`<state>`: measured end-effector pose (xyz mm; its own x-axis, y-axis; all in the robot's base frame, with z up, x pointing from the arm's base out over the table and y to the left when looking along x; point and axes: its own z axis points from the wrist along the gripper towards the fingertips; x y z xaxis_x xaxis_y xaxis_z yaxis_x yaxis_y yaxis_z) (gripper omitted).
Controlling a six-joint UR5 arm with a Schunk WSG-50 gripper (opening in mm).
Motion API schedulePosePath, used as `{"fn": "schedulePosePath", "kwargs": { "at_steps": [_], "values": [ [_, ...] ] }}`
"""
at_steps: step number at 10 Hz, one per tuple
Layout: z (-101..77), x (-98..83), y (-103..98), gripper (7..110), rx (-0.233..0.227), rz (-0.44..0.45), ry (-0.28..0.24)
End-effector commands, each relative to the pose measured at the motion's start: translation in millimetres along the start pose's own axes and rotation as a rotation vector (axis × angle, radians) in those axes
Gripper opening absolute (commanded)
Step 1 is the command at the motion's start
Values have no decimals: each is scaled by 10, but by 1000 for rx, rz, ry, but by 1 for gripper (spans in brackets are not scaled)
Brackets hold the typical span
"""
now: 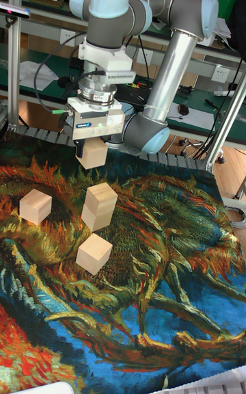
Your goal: Stack the blocks in a vertical line of five
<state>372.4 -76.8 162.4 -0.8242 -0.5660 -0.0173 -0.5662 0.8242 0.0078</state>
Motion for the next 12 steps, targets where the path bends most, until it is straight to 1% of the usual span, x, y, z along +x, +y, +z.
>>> {"fn": "schedulePosePath", "kwargs": {
  "at_steps": [1,2,4,6,7,8,9,10,12],
  "values": [
    [-29,64,17,22,-11,-26,16],
    [-29,66,19,22,-12,-11,18],
    [-29,27,62,22,-29,-5,2],
    [-29,89,-40,22,12,-12,27],
    [-19,44,-44,22,9,-20,17],
    [24,-177,-86,22,-2,-32,0],
    [13,-352,-135,22,11,-39,-4],
    [-7,-513,-191,22,38,-32,-3],
    [-14,-857,-28,22,19,3,-30]
  ]
}}
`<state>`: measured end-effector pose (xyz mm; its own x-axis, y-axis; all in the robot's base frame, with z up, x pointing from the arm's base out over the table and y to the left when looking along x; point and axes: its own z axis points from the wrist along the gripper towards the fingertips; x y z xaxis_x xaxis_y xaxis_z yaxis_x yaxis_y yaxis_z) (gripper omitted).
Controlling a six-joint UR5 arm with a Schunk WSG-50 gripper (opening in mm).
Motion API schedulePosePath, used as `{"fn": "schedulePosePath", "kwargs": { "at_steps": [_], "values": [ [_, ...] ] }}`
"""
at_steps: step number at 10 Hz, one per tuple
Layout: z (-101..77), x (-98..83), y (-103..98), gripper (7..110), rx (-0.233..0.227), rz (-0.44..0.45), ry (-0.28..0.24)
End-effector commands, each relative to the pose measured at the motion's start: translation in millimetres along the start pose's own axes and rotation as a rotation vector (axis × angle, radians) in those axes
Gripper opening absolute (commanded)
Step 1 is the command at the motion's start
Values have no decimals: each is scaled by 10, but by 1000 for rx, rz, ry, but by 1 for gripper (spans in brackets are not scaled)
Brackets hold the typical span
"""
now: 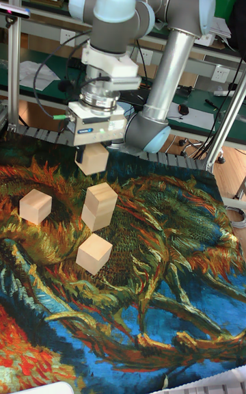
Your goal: Stack the blocks in a vertical line of five
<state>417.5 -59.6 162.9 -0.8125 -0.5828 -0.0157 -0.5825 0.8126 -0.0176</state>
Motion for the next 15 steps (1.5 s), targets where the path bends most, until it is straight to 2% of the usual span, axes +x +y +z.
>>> {"fn": "schedulePosePath", "kwargs": {
  "at_steps": [1,3,4,7,8,11,12,13,14,15],
  "values": [
    [-4,-504,142,22,-21,34,-50],
    [61,-647,180,22,-32,33,-74],
    [75,-627,163,22,-26,36,-64],
    [60,-367,104,22,-8,26,20],
    [60,-351,126,22,-16,54,27],
    [57,-284,99,22,-4,77,53],
    [57,-278,65,22,9,44,55],
    [58,-303,94,22,-3,29,45],
    [47,-416,10,22,8,-31,47],
    [52,-501,12,22,-2,-103,38]
  ]
}}
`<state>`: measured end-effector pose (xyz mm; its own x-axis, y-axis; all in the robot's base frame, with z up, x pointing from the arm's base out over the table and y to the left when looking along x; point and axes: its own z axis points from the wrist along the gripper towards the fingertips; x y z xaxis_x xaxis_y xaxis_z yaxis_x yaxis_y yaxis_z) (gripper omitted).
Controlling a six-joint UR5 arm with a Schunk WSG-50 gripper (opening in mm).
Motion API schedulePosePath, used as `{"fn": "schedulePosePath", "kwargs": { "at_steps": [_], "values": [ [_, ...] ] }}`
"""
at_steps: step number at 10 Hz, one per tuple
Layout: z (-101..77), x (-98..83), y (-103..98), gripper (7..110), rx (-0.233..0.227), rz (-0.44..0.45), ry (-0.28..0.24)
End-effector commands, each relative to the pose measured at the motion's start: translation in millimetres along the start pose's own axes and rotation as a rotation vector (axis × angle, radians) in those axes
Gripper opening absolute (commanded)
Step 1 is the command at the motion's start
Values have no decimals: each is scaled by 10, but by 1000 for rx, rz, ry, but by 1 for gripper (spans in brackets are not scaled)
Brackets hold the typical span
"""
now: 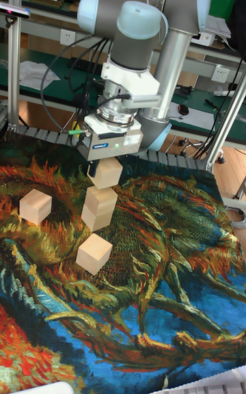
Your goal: Stack the blocks in a vertical line of five
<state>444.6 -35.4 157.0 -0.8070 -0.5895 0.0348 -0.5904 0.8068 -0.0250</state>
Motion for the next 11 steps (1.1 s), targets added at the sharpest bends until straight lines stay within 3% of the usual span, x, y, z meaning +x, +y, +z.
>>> {"fn": "schedulePosePath", "kwargs": {
  "at_steps": [1,3,6,9,11],
  "values": [
    [-22,-178,-11,22,-11,-136,-21],
    [54,-259,16,22,-28,-189,-38],
    [87,-217,39,22,-42,-264,-47],
    [184,-143,-40,22,-9,-247,-33],
    [260,-92,2,22,-12,-179,-20]
  ]
}}
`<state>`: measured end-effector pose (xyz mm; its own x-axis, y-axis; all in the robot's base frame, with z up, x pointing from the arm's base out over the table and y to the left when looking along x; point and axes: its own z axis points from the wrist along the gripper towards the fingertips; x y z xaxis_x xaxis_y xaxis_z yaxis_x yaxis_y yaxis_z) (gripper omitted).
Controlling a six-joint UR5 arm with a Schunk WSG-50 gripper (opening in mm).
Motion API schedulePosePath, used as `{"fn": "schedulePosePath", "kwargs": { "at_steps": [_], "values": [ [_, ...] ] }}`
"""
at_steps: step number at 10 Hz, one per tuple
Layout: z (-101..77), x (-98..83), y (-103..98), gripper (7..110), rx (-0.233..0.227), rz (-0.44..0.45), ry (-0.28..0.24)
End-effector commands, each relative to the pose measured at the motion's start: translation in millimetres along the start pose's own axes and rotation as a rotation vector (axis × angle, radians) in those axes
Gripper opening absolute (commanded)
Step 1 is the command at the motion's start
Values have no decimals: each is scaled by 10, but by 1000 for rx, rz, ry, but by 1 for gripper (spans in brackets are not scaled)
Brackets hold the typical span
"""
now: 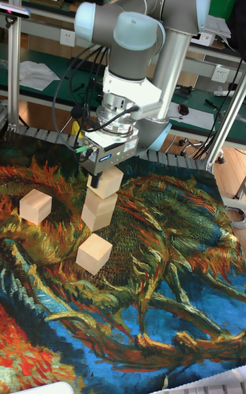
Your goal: Stack the blocks in a vertical line of five
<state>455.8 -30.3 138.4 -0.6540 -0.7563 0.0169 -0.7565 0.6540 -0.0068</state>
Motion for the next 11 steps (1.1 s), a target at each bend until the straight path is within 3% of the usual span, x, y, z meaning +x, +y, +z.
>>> {"fn": "schedulePosePath", "kwargs": {
  "at_steps": [1,7,11],
  "values": [
    [81,28,48,22,-5,50,0],
    [101,3,79,22,-11,59,-9],
    [96,23,96,22,-18,125,-7]
  ]
}}
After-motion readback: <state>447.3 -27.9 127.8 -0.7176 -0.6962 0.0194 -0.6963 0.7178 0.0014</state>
